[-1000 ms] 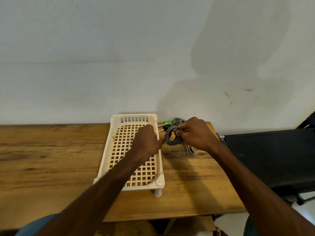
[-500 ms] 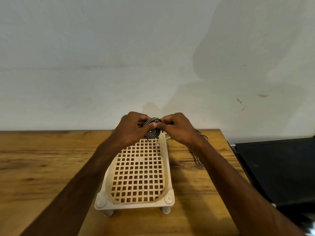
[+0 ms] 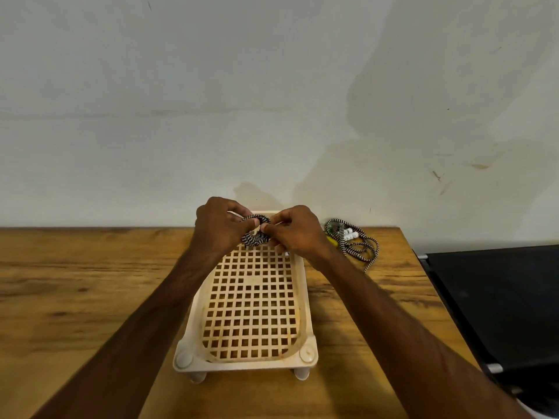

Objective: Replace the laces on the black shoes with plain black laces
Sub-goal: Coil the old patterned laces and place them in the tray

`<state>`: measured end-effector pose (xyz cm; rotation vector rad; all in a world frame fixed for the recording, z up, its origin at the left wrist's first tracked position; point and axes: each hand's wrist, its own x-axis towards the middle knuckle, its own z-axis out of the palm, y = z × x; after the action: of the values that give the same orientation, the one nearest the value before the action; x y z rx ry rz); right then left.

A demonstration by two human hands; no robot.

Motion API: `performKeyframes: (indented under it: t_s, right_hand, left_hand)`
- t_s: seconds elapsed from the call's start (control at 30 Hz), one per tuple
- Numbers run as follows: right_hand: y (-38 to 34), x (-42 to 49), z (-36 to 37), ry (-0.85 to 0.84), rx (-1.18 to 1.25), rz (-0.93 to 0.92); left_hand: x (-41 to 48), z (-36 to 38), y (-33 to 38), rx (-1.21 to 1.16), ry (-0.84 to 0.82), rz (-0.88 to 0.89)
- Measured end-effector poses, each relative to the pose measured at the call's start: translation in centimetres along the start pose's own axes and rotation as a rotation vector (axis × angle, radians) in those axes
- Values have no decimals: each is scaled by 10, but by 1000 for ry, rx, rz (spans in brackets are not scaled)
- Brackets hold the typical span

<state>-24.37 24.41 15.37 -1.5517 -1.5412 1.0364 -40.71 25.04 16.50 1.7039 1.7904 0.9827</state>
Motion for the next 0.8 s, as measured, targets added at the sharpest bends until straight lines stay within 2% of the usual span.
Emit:
performKeyframes:
  t_s: [0.27,0.5,0.67,0.8]
  right_hand:
    - [-1,-2,-3,23,-51,-16]
    - [0,-5,-4,0,-116,-73]
    - [3,-5,-7,6,-139,-63]
    - [4,-6,-9,8,-162,-84]
  left_hand:
    - [2,2,-10,347,93,-147]
    - [3,5,-6,628,187,-72]
    - [2,5,-7,728,264,-57]
    - [4,4,-12,626,214,-38]
